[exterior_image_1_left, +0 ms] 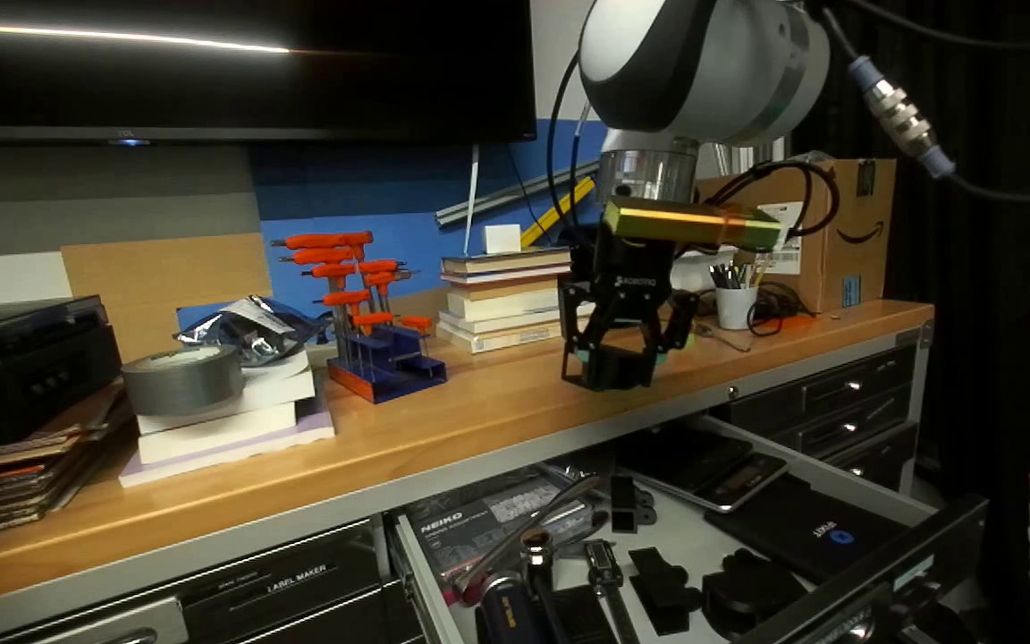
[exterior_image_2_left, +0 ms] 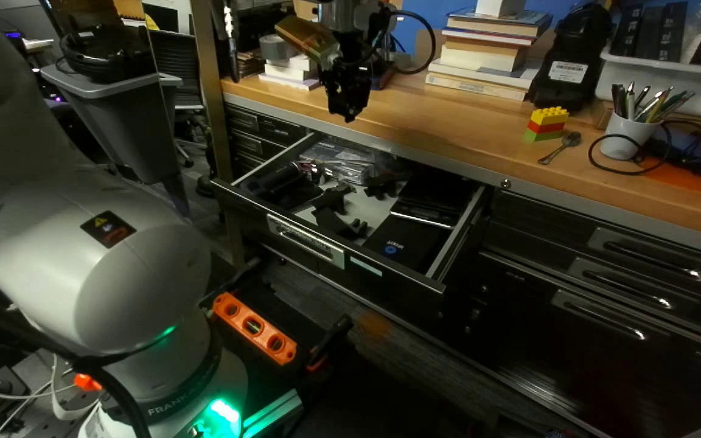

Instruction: Open the topmost drawer, remove some things from it and put them on the table

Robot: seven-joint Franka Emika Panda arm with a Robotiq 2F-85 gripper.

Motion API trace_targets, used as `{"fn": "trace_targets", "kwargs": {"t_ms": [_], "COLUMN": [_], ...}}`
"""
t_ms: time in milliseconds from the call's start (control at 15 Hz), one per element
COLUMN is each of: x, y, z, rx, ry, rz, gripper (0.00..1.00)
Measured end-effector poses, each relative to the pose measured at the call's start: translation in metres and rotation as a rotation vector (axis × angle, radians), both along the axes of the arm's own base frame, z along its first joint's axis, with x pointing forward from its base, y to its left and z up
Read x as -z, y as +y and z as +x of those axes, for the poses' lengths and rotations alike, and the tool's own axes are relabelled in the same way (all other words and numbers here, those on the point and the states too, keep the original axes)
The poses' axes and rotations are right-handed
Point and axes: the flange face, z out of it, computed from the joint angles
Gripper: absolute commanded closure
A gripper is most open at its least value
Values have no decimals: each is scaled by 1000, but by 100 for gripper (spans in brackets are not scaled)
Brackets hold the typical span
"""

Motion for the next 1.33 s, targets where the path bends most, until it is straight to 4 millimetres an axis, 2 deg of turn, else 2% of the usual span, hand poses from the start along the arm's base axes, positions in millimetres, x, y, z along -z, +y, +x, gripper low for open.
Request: {"fn": "trace_targets", "kwargs": {"t_ms": [267, 667, 933, 1133, 1333], "x": [2, 37, 48, 52, 56], "y": [33, 101, 141, 156, 160], "z": [36, 94, 126, 145, 159], "rx": [-3, -57, -90, -99, -100], "ry": [-88, -116, -148, -167, -168], "rz": [15, -5, -38, -60, -87], "gripper": [64, 64, 64, 64, 64]}}
